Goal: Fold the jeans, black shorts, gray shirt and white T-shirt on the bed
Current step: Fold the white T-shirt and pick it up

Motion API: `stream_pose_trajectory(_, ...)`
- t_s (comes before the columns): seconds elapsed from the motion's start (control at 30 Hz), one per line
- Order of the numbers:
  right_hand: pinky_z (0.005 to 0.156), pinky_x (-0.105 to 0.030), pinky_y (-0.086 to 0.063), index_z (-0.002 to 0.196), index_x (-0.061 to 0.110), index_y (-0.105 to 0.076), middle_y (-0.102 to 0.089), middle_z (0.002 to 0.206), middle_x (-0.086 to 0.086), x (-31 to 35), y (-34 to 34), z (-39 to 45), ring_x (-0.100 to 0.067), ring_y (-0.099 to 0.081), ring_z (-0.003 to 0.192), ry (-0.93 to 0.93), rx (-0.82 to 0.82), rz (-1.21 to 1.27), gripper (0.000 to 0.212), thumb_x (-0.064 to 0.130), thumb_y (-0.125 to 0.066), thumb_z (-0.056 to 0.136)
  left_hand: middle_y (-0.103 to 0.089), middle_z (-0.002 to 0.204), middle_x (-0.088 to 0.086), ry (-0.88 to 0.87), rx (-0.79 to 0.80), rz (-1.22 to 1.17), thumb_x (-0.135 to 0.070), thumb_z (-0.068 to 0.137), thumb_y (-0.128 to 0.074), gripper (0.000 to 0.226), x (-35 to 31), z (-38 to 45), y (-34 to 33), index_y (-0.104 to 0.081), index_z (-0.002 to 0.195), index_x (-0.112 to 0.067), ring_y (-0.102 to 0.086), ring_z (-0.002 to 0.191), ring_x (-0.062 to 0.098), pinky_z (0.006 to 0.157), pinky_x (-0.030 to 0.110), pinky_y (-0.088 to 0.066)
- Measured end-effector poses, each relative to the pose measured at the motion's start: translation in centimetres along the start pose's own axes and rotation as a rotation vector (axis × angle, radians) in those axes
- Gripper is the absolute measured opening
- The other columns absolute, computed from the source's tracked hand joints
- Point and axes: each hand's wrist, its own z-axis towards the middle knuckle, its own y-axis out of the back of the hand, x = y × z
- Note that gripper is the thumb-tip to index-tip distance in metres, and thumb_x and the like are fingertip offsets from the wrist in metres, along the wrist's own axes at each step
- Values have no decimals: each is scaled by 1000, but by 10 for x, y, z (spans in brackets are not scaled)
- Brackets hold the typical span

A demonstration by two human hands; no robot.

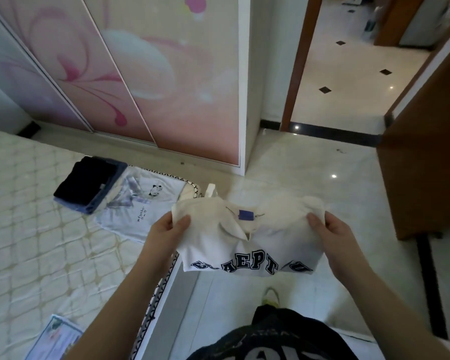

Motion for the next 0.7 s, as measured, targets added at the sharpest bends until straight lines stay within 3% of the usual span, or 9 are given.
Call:
stream_pose_trajectory(0.1,89,-50,-56,96,35,-73,-75,96,2,21,-5,50,-19,-72,89,11,92,-20,15,33,-59,96,-75,104,5,11,-102,-25,-33,80,-68,27,-15,23,-10,-72,106,-23,-71,98,27,84,45,-57)
stream_pose_trajectory(0.23,89,-47,-55,98,32,-73,-75,98,5,44,-24,106,-18,-71,91,48,183,-54,15,32,-59,96,-74,105,6,18,-223,-28,-36,78,-68,36,-25,48,-11,-69,111,-20,-69,100,30,90,54,-54)
stream_pose_trajectory(0.5,87,-46,-53,96,26,-74,-76,95,-1,66,-104,195,-27,-70,93,60,360,-136,14,27,-59,96,-74,102,10,52,-384,-122,-22,92,-66,20,-21,96,26,-69,111,-20,-70,96,34,86,57,-55)
stream_pose_trajectory(0.7,79,-33,-54,103,24,-72,-76,96,5,84,-172,245,-16,-71,91,50,498,-207,14,26,-59,96,-74,100,11,64,-498,-230,-24,91,-66,19,-10,132,65,-69,110,-20,-70,94,35,82,54,-57)
